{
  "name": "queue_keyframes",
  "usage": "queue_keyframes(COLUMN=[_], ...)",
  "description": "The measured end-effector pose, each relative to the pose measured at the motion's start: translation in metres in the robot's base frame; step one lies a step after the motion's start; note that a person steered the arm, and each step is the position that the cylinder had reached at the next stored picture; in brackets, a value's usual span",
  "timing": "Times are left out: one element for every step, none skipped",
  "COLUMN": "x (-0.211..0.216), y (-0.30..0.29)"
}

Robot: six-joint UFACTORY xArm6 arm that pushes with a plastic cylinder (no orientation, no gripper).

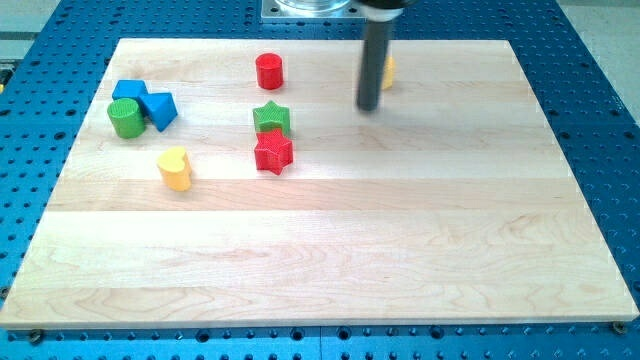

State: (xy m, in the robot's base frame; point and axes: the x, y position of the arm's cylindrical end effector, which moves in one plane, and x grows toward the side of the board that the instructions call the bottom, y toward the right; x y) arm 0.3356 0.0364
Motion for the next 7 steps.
queue_keyframes(x=[-0.033,-0.049,-0.049,0.02,0.107,0.156,0.142], y=[0.011,0.054,0.131,0.083,-0.002,-0.06,-0.075])
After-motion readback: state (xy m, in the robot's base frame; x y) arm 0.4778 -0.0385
